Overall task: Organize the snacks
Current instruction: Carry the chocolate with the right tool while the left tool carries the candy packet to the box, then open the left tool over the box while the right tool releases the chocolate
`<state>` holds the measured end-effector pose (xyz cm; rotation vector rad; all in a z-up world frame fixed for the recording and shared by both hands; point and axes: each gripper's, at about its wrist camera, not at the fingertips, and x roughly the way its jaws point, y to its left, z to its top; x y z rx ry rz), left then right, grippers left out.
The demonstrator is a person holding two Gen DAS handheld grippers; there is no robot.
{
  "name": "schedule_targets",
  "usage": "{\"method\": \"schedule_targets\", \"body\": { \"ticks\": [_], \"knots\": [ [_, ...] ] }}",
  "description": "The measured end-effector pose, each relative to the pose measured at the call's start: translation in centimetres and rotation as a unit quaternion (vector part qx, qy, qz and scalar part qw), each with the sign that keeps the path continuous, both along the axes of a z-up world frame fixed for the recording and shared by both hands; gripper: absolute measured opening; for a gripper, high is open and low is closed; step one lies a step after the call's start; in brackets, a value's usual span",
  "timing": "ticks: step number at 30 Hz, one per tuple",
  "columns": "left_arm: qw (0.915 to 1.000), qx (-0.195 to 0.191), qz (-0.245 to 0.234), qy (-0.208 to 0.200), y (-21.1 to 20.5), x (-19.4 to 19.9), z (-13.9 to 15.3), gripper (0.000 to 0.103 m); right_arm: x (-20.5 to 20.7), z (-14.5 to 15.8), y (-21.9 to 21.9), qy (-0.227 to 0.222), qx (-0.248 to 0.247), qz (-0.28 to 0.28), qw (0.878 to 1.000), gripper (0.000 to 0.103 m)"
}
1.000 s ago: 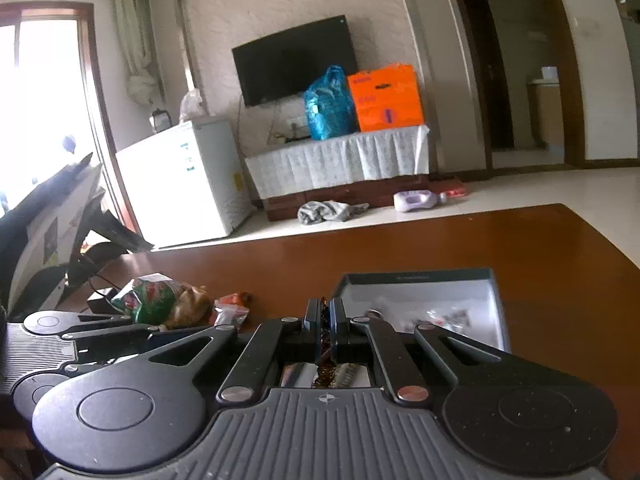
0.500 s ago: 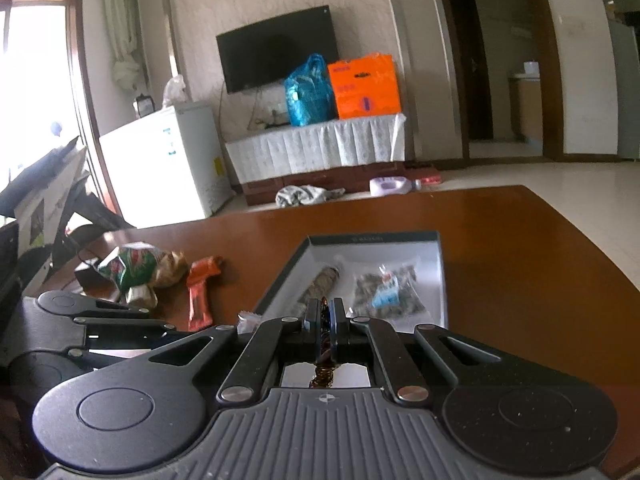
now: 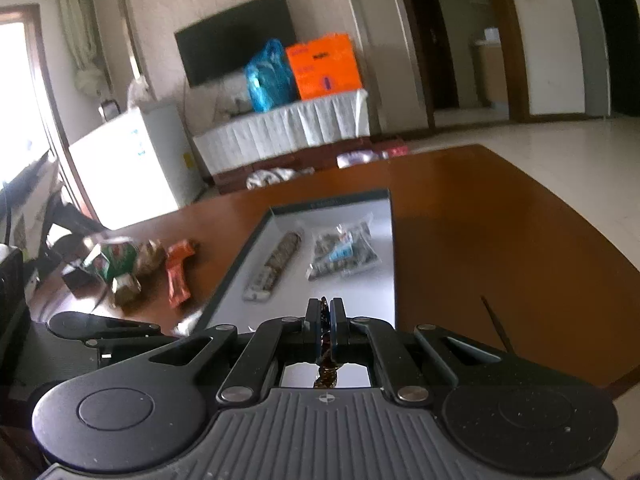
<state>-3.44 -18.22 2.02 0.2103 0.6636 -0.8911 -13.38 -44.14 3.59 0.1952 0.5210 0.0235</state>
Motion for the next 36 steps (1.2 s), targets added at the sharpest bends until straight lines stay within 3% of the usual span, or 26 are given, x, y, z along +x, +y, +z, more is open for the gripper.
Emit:
{"method": "schedule_targets", "body": {
  "ticks": [36],
  "knots": [
    [0.9990,-0.011,0.010,0.041,-0.5,0.9,-0.8,0.017,1.0,-1.3,0.4,0.049,-0.009,0.005,0.999,0.008]
  ]
}}
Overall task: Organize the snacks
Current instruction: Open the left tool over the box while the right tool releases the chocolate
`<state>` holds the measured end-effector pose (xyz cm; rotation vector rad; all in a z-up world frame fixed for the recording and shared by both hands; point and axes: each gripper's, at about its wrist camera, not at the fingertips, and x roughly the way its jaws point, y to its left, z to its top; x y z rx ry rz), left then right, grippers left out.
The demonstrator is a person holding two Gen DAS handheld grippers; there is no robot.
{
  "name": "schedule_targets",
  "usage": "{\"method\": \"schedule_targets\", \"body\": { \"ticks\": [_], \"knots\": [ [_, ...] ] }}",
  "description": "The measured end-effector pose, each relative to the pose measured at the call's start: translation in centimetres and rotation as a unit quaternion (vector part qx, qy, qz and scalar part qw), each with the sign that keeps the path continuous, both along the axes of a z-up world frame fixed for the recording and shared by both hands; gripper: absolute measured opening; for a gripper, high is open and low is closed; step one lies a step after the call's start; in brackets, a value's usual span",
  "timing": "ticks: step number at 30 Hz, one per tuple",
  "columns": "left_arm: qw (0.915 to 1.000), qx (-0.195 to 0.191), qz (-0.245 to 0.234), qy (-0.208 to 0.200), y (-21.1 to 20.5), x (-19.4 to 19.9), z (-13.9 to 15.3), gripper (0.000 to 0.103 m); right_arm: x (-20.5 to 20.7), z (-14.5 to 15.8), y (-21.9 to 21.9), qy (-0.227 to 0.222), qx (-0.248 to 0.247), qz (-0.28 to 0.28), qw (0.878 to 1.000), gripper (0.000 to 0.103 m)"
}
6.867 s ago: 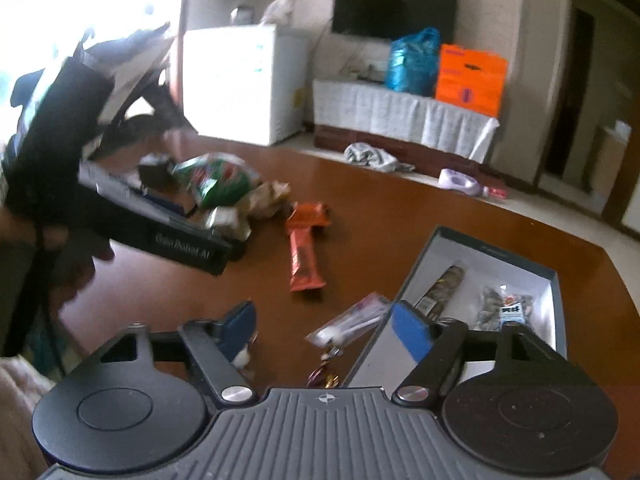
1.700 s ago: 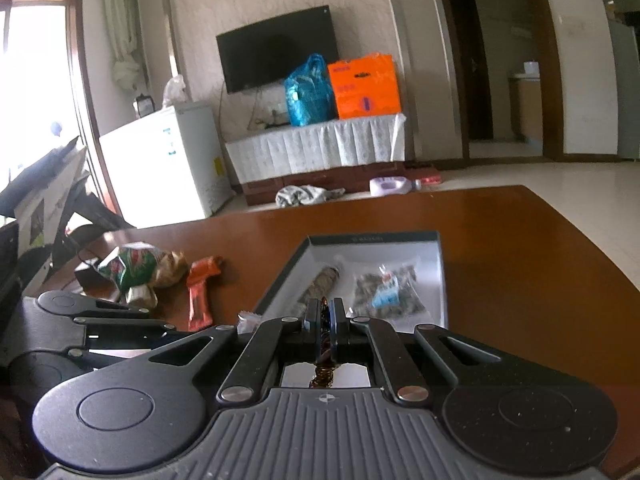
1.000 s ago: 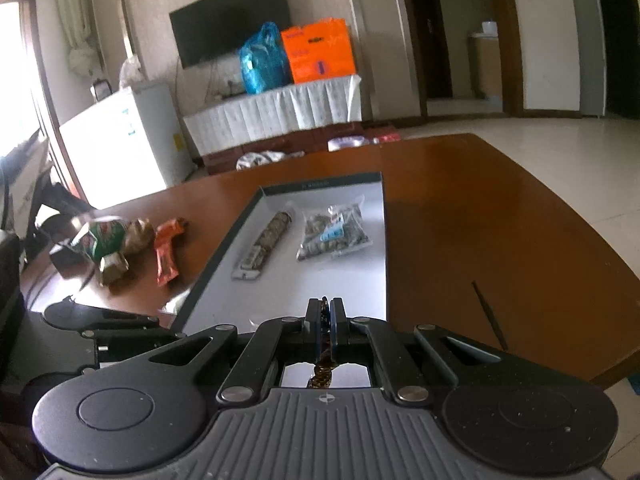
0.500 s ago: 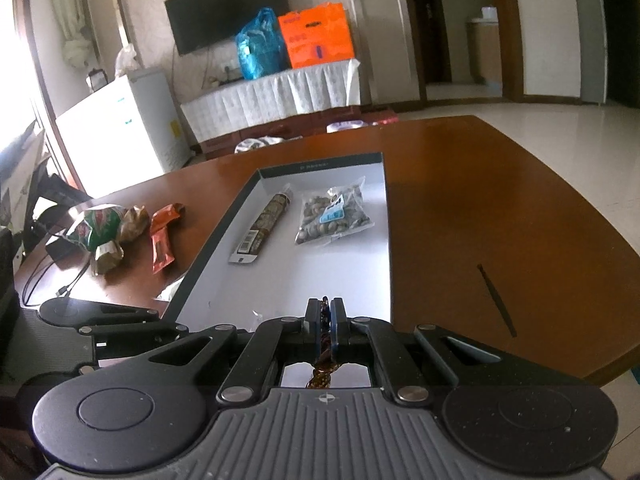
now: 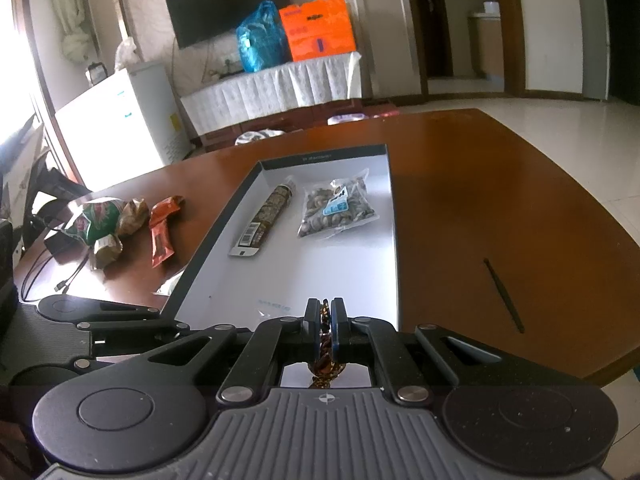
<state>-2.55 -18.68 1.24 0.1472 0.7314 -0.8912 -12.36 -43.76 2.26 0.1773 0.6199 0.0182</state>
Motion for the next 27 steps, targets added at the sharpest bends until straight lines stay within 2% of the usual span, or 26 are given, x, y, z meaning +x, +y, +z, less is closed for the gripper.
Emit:
{"method": "schedule_targets", "body": {
  "ticks": [13,27],
  "knots": [
    [1.0000,-0.002,-0.002,0.005,0.05,0.35,-0.28,0.016,0.16,-0.21,0.10,0.008,0.000,-0.001,1.000,0.008],
    [1.0000,0.003,0.003,0.004,-0.07,0.40,-0.42,0.017,0.31,-0.45,-0.15,0.012,0.009,-0.011,1.000,0.014]
  ]
}}
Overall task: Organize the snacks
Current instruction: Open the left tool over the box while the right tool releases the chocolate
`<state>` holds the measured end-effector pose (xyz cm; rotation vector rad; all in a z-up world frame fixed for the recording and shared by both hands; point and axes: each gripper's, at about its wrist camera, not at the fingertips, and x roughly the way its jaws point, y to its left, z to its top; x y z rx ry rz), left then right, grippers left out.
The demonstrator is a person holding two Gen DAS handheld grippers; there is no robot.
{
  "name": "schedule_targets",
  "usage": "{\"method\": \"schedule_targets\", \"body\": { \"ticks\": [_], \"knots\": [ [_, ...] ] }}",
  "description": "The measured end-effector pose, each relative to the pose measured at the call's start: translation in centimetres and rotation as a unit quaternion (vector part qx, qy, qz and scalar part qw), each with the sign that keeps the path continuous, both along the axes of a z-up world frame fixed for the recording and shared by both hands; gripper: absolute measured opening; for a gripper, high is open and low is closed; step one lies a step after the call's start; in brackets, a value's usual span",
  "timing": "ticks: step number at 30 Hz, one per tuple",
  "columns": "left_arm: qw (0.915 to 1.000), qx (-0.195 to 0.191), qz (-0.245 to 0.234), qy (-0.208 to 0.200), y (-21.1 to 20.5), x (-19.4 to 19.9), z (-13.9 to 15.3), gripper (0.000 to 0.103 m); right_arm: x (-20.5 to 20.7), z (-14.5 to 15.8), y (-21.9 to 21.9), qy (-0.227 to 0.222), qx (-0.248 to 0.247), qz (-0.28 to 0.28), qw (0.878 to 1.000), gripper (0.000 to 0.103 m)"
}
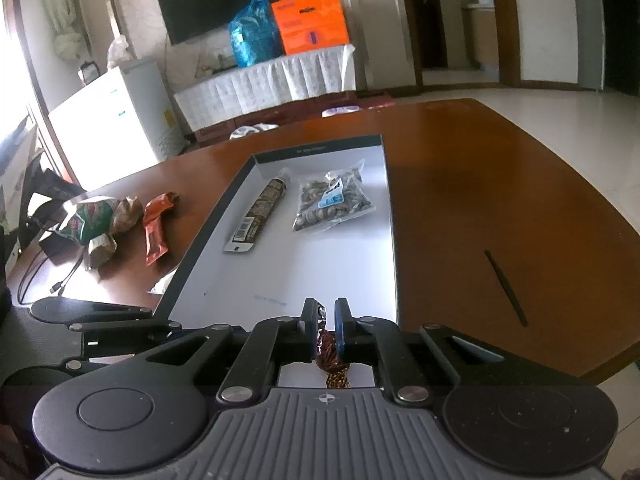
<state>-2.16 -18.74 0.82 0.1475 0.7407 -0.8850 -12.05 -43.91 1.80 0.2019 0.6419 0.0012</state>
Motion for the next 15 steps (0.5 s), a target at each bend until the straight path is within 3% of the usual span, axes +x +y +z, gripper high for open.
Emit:
{"method": "schedule_targets", "body": {
  "ticks": [5,13,15],
  "knots": [
    [0.9996,0.003,0.002,-0.027,0.1,-0.4,0.5,0.017,0.2,-0.1,-0.2,0.003,0.009,-0.008,1.000,0.018],
    [0.9997,-0.005,0.013,-0.020,0.6,-0.1,0.8,0.017,0.2,-0.1,-0.7,0.000,0.015,-0.021,1.000,0.026],
    [0.9996,-0.013,0.014,-0.022,0.8,-0.1,1.1,0.017,0.2,-0.1,-0.8,-0.003,0.018,-0.025,1.000,0.032]
  ]
}}
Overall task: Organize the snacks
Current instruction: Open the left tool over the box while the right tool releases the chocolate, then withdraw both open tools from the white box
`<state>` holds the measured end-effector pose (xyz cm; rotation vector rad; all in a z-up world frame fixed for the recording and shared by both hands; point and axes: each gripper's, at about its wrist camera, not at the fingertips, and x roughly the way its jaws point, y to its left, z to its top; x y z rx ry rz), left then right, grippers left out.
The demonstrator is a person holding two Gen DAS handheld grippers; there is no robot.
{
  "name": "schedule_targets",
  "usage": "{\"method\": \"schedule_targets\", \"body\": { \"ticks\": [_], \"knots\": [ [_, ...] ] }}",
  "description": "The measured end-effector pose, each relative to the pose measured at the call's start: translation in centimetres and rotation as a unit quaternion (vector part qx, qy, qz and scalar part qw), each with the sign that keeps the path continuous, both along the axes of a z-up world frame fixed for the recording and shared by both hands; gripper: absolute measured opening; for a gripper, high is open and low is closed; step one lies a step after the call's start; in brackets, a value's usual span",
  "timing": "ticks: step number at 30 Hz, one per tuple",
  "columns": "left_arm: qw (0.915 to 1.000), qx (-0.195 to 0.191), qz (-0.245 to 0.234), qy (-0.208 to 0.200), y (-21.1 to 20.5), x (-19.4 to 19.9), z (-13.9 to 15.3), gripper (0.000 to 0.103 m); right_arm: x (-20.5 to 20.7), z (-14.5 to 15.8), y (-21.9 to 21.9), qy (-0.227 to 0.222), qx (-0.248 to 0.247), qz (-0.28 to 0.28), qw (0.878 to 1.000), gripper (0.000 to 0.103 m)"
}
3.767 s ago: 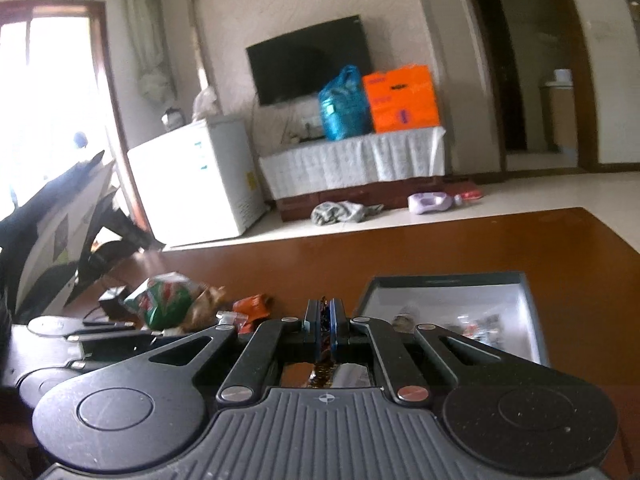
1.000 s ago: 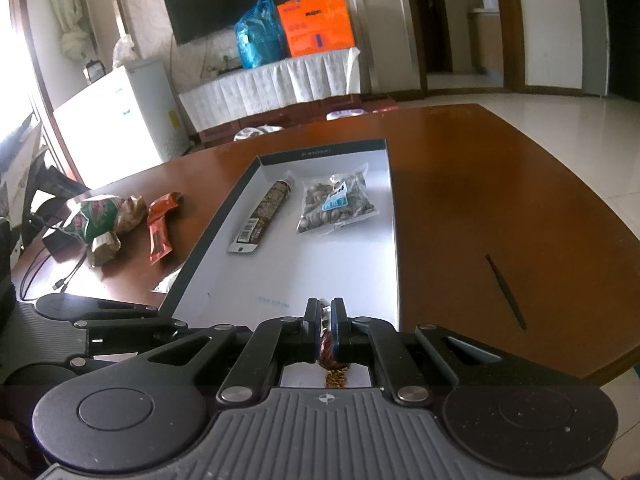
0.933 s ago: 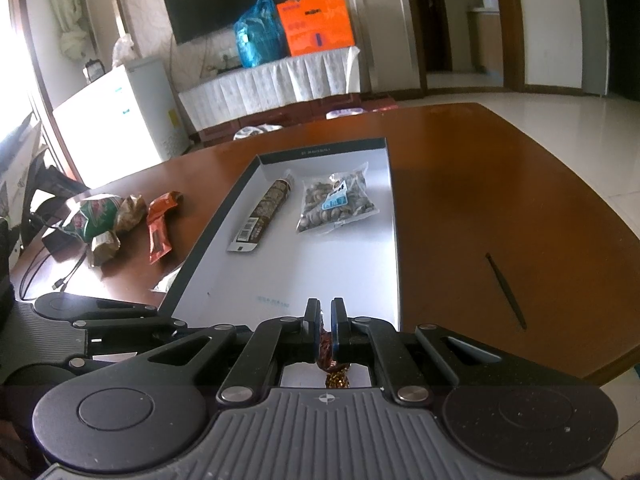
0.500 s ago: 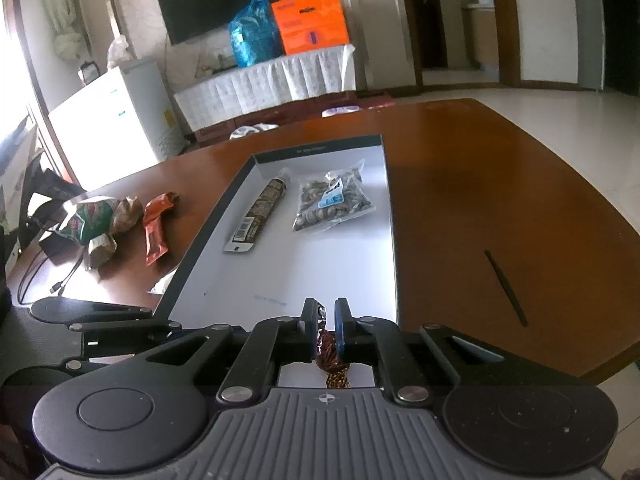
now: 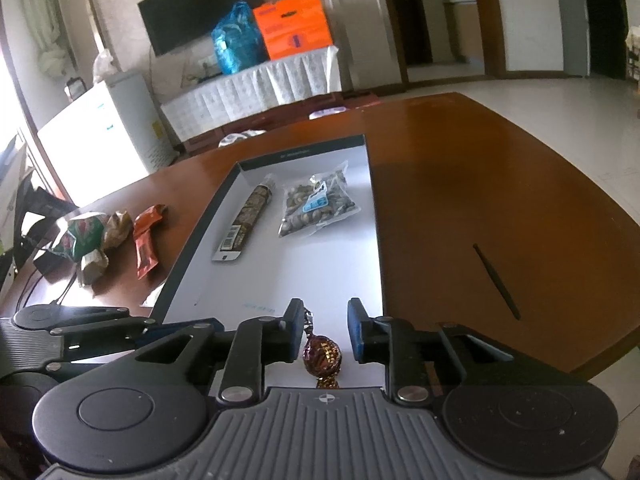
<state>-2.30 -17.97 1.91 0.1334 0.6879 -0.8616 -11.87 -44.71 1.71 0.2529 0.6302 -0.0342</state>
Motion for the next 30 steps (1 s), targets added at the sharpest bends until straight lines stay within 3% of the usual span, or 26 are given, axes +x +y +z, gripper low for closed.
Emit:
{"method": "schedule_targets", "body": {
  "ticks": [3,5,7,11,15,17,19,25,26,29,30],
  "knots": [
    [0.9999,-0.013,0.001,-0.003,0.5,-0.1,0.4,0.023,-0.1,0.1,-0.1,-0.007,0.004,-0.001,1.000,0.038],
    [0.9997,-0.023,0.008,-0.002,0.7,-0.2,0.5,0.043,-0.2,0.1,-0.1,-0.009,0.005,-0.001,1.000,0.041],
    [0.9993,-0.034,0.017,-0.006,1.1,-0.3,0.7,0.051,-0.2,0.1,-0.2,-0.014,0.007,-0.004,1.000,0.046],
    [0.9958,-0.063,0.045,-0.048,2.6,-0.5,0.8,0.058,0.0,0.0,-0.1,-0.012,0.006,-0.006,1.000,0.047],
    [0.9869,-0.062,0.105,-0.105,4.8,-0.3,1.4,0.058,-0.2,0.1,0.1,-0.016,0.000,-0.008,1.000,0.049],
    [0.9838,-0.065,0.127,-0.108,5.9,0.0,1.8,0.062,-0.1,0.1,0.3,-0.022,0.000,-0.007,1.000,0.052],
    [0.9794,-0.083,0.146,-0.111,7.3,0.2,1.6,0.076,0.1,0.0,0.6,-0.022,-0.001,-0.009,1.000,0.054],
    [0.9749,-0.085,0.183,-0.093,9.6,2.2,1.2,0.078,0.7,-0.1,3.0,-0.027,-0.017,0.010,0.999,0.058],
    [0.9739,-0.079,0.186,-0.103,9.9,2.4,1.2,0.078,0.6,0.0,3.5,-0.044,-0.013,0.023,0.999,0.062],
    [0.9644,-0.058,0.213,-0.146,10.8,2.9,1.1,0.082,0.4,0.4,5.5,-0.087,-0.026,0.046,0.995,0.094],
    [0.9599,-0.053,0.226,-0.157,11.1,3.1,1.2,0.084,0.5,0.5,6.3,-0.095,-0.036,0.054,0.993,0.094]
  ]
}}
